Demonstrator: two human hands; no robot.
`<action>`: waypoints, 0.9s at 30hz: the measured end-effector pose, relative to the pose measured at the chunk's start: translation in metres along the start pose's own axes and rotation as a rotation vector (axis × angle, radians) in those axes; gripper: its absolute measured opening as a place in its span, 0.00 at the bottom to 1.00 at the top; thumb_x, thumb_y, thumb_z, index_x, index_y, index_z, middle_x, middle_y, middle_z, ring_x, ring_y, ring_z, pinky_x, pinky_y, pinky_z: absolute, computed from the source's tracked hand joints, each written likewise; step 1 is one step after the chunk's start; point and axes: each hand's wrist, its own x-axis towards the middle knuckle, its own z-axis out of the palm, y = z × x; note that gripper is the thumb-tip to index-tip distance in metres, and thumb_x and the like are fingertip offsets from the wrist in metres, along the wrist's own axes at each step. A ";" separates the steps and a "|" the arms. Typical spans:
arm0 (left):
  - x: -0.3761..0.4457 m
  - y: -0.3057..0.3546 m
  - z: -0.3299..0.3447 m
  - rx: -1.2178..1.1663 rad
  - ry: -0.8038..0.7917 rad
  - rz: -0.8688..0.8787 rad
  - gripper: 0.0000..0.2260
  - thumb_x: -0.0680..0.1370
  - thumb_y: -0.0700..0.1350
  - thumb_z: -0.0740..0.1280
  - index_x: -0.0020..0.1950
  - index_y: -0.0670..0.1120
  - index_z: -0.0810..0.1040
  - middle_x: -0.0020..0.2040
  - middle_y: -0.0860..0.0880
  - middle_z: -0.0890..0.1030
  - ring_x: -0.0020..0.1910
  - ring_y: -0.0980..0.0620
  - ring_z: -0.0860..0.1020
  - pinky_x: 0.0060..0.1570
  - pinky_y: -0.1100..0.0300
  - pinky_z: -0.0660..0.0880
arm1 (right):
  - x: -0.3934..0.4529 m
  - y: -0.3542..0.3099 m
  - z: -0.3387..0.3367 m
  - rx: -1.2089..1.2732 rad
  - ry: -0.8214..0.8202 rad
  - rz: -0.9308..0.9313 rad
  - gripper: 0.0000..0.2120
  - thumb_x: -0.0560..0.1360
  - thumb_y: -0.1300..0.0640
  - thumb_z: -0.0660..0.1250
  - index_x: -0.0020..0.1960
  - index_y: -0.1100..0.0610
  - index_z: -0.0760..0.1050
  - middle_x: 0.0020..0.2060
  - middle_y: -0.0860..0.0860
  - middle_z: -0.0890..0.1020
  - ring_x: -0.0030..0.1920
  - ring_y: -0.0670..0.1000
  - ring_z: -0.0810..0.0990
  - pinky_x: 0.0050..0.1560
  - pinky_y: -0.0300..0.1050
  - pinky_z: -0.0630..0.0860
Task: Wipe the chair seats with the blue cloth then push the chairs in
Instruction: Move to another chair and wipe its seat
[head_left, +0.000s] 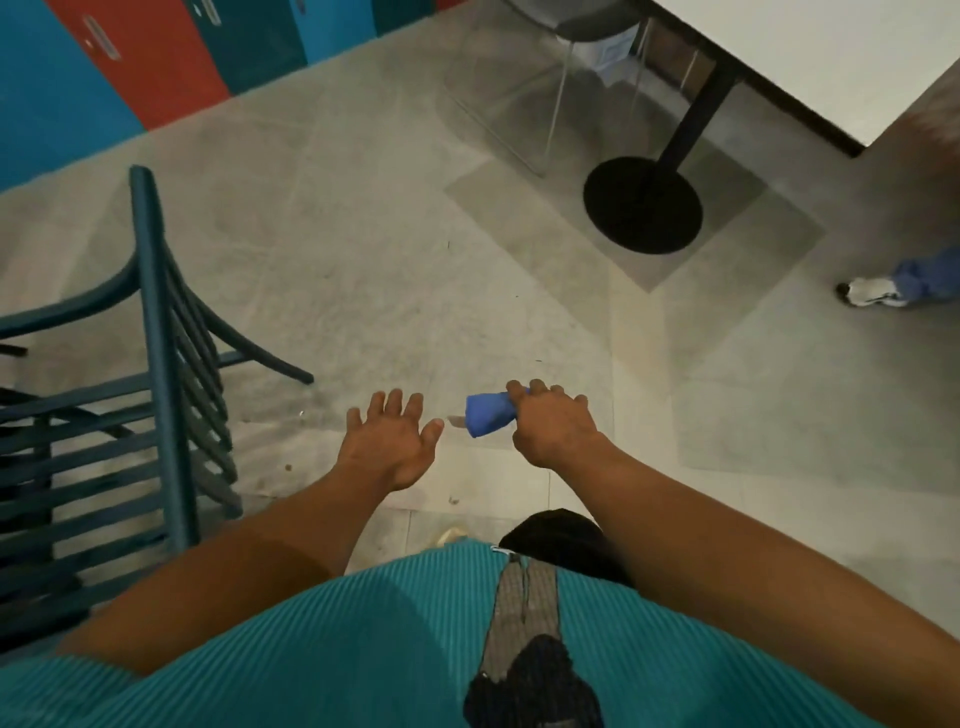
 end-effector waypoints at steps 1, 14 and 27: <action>0.013 -0.001 -0.010 -0.002 0.006 -0.011 0.28 0.82 0.60 0.45 0.79 0.49 0.52 0.79 0.45 0.52 0.78 0.43 0.50 0.73 0.41 0.49 | 0.015 0.002 -0.011 0.009 -0.005 -0.012 0.31 0.74 0.62 0.63 0.74 0.51 0.56 0.65 0.55 0.70 0.62 0.59 0.72 0.58 0.55 0.69; 0.210 0.009 -0.137 -0.096 0.046 -0.286 0.29 0.81 0.61 0.46 0.78 0.50 0.53 0.79 0.46 0.55 0.77 0.44 0.53 0.73 0.41 0.53 | 0.259 0.030 -0.171 -0.018 0.042 -0.338 0.26 0.74 0.62 0.65 0.70 0.58 0.61 0.60 0.58 0.73 0.56 0.60 0.76 0.49 0.48 0.72; 0.332 -0.043 -0.267 -0.341 0.156 -0.594 0.30 0.81 0.62 0.43 0.80 0.50 0.46 0.80 0.45 0.47 0.78 0.44 0.45 0.74 0.41 0.45 | 0.443 -0.034 -0.335 -0.420 0.300 -0.689 0.27 0.75 0.57 0.60 0.73 0.57 0.58 0.70 0.54 0.64 0.69 0.56 0.63 0.66 0.53 0.59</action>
